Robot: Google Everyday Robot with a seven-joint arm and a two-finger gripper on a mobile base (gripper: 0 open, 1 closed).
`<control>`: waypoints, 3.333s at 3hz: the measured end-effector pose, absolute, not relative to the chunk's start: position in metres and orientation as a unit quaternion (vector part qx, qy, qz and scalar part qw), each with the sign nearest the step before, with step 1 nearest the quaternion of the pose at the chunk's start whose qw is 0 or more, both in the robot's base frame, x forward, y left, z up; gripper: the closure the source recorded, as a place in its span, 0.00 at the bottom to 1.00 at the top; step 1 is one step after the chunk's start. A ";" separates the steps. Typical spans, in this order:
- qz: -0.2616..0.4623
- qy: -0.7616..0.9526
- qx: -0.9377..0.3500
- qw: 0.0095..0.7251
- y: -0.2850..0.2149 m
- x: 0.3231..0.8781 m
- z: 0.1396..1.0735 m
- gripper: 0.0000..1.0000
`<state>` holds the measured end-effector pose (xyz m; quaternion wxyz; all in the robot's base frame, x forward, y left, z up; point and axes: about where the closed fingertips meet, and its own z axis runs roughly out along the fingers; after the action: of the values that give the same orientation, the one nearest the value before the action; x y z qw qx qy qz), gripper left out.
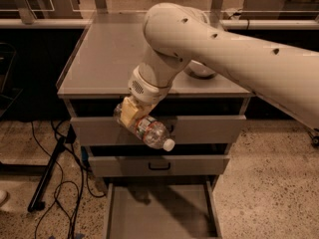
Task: Place water bottle into bottom drawer
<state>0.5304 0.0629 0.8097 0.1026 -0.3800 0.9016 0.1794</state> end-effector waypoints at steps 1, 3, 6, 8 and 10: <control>0.193 0.907 -0.366 0.081 0.056 0.519 0.780 1.00; 0.211 0.914 -0.343 0.051 0.039 0.508 0.722 1.00; 0.252 0.912 -0.323 0.005 0.045 0.490 0.664 1.00; 0.280 0.914 -0.292 -0.030 0.039 0.475 0.599 1.00; 0.284 0.916 -0.281 -0.031 0.032 0.477 0.589 1.00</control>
Offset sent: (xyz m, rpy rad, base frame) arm -0.0281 -0.0330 -0.0981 0.0190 0.1481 -0.0760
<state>0.4773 0.0322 0.5894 -0.0311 -0.2811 0.9163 0.2835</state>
